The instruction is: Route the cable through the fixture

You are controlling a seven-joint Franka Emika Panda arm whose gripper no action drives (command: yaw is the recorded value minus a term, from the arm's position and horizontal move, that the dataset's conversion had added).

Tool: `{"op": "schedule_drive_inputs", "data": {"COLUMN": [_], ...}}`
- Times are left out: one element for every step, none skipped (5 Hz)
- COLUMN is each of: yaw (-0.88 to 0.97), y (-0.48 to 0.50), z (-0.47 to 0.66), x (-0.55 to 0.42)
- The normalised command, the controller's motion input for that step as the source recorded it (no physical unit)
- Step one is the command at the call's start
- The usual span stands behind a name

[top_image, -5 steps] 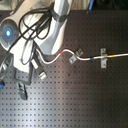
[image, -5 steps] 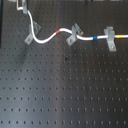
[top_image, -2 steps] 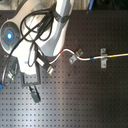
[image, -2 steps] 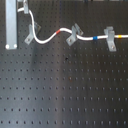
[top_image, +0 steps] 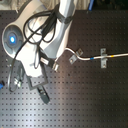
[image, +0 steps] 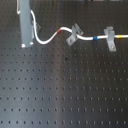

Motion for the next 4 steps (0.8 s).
{"op": "schedule_drive_inputs", "data": {"yaw": [-0.66,-0.62,-0.40,-0.15], "y": [-0.096,-0.237,-0.085,-0.012], "z": [0.07,0.10,0.04,0.00], "x": [-0.054,-0.149,-0.149,-0.105]}}
